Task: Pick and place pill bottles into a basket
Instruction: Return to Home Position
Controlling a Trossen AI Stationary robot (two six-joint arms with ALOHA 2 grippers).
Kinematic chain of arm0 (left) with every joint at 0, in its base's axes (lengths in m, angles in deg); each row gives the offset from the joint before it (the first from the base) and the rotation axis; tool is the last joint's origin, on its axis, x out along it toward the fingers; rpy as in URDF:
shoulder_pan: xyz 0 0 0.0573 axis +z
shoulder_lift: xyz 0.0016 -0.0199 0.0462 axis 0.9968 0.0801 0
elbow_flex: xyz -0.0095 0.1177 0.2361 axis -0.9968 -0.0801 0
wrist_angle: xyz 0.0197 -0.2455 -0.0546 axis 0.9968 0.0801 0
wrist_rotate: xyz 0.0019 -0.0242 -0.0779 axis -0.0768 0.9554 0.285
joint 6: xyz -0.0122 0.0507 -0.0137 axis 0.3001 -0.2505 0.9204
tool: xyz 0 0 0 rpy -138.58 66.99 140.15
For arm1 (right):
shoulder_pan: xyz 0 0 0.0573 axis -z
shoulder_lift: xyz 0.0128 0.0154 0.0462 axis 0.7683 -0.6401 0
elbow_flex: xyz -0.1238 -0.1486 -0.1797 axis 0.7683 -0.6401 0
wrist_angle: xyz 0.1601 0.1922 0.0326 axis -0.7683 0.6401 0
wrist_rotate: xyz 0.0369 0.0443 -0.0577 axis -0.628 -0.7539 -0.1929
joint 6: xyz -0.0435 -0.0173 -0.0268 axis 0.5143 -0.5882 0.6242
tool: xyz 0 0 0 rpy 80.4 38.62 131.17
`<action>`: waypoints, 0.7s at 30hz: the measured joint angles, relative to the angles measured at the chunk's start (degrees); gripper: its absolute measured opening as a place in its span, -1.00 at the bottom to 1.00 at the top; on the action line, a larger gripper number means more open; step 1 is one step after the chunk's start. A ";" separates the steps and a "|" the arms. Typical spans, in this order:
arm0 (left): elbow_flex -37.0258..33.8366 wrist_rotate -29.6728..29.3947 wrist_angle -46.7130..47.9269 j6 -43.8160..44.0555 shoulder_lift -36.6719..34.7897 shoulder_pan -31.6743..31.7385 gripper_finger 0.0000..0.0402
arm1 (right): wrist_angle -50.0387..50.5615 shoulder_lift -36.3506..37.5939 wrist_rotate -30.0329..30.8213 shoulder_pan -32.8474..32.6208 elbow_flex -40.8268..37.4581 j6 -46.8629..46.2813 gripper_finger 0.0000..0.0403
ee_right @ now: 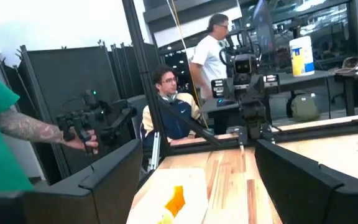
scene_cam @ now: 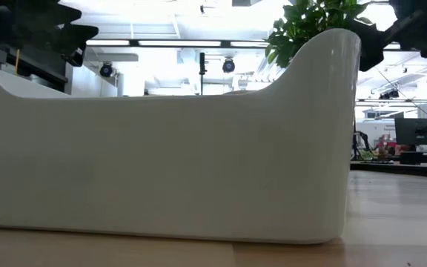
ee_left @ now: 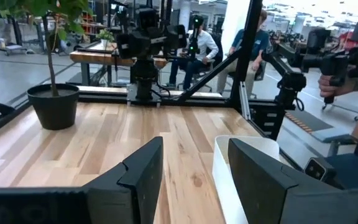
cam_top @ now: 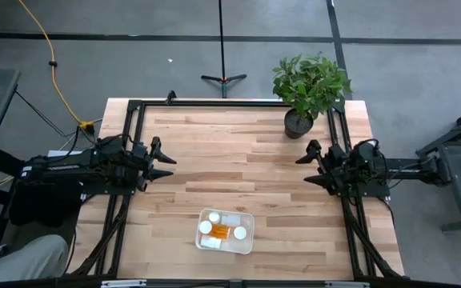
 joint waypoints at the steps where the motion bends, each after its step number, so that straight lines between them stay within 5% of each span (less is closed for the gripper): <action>1: -0.01 0.10 0.20 -0.37 0.00 0.00 0.08 | -0.13 0.00 0.01 0.00 0.00 0.08 0.50; 12: -7.41 1.79 -12.40 0.48 -0.09 0.00 0.08 | -0.37 0.02 -2.21 -0.02 0.04 0.56 0.50; 21: -7.48 1.73 -10.96 -2.72 -0.09 0.00 0.08 | 0.52 0.02 -2.55 -0.01 0.04 2.62 0.50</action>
